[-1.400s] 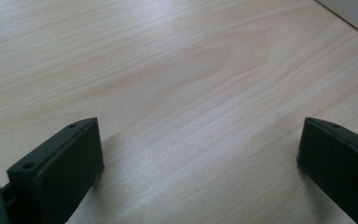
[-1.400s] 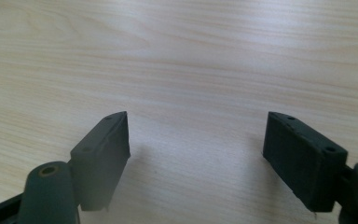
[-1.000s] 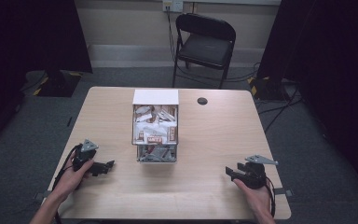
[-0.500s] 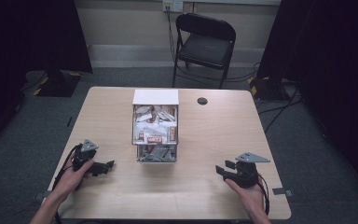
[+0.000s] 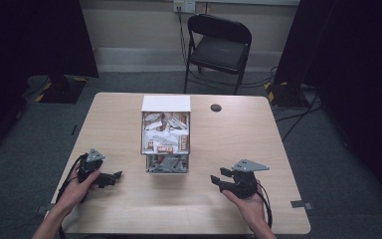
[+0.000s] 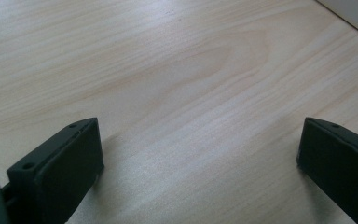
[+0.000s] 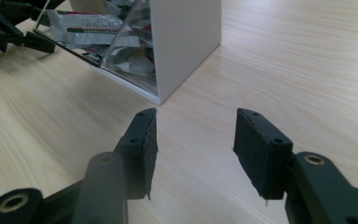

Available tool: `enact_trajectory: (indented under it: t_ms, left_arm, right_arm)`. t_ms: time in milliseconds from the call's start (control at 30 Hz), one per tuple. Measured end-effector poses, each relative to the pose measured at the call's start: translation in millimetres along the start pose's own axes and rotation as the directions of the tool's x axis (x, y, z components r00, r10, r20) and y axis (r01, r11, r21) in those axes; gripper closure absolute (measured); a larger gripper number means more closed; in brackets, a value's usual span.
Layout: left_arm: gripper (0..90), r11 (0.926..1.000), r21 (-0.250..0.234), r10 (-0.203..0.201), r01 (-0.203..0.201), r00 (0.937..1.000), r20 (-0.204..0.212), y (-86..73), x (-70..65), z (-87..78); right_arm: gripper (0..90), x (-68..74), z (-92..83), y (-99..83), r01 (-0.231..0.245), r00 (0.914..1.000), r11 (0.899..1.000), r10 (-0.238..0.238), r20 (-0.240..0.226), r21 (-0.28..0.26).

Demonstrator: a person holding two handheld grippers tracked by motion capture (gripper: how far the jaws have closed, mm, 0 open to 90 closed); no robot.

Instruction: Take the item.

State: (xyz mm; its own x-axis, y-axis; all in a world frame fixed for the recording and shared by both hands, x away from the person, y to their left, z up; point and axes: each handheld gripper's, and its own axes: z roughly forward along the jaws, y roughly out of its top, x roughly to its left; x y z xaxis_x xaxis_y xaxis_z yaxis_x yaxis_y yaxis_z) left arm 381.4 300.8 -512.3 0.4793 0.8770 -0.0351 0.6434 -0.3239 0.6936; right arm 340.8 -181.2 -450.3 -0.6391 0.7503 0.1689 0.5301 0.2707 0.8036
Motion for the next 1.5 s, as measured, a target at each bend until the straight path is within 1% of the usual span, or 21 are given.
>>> enact_trajectory:
  t_ms: [67,167,367,500,533,600,733,900,1167,1300,1433,1500]
  left_arm:
    - [0.0,1.0,0.0,0.0,0.0,1.0,0.0,0.0,0.0,0.0]
    - [0.0,1.0,0.0,0.0,0.0,1.0,0.0,0.0,0.0,0.0]
    - [0.0,1.0,0.0,0.0,0.0,1.0,0.0,0.0,0.0,0.0]
    - [0.0,1.0,0.0,0.0,0.0,1.0,0.0,0.0,0.0,0.0]
    - [0.0,1.0,0.0,0.0,0.0,1.0,0.0,0.0,0.0,0.0]
    - [0.0,1.0,0.0,0.0,0.0,1.0,0.0,0.0,0.0,0.0]
    - [0.0,1.0,0.0,0.0,0.0,1.0,0.0,0.0,0.0,0.0]
    - [0.0,1.0,0.0,0.0,0.0,1.0,0.0,0.0,0.0,0.0]
    - [0.0,1.0,0.0,0.0,0.0,1.0,0.001,0.0,0.0,0.0]
    - [0.0,1.0,0.0,0.0,0.0,1.0,0.001,0.0,0.0,0.0]
    - [0.0,1.0,0.0,0.0,0.0,1.0,0.0,0.0,0.0,0.0]
    - [0.0,1.0,0.0,0.0,0.0,1.0,0.001,0.0,0.0,0.0]
  right_arm:
    - [49.2,3.2,2.9,2.4,0.002,1.0,1.0,-0.002,-0.006,-0.005]
    - [49.7,8.9,7.5,6.4,0.02,0.9996,1.0,-0.02,-0.018,-0.015]
    - [50.4,25.2,17.4,15.1,0.053,0.997,0.998,-0.055,-0.056,-0.028]
    - [50.7,30.2,20.9,18.5,0.053,0.9957,0.998,-0.056,-0.074,-0.038]
    - [52.1,34.4,23.1,21.3,0.067,0.9944,0.997,-0.07,-0.079,-0.042]
    - [53.0,36.9,24.2,23.0,0.068,0.9936,0.996,-0.073,-0.086,-0.049]
    - [54.9,45.6,29.0,27.2,0.09,0.9896,0.994,-0.095,-0.107,-0.054]
    - [55.8,55.2,37.1,29.6,0.104,0.9845,0.993,-0.111,-0.136,-0.059]
    - [55.6,67.8,48.8,34.3,0.124,0.979,0.99,-0.133,-0.154,-0.065]
    - [54.8,71.4,54.3,35.5,0.131,0.9765,0.989,-0.14,-0.164,-0.066]
    - [54.6,75.1,60.1,37.1,0.153,0.9741,0.986,-0.163,-0.157,-0.072]
    - [54.3,74.7,61.9,37.0,0.154,0.9748,0.985,-0.163,-0.152,-0.073]
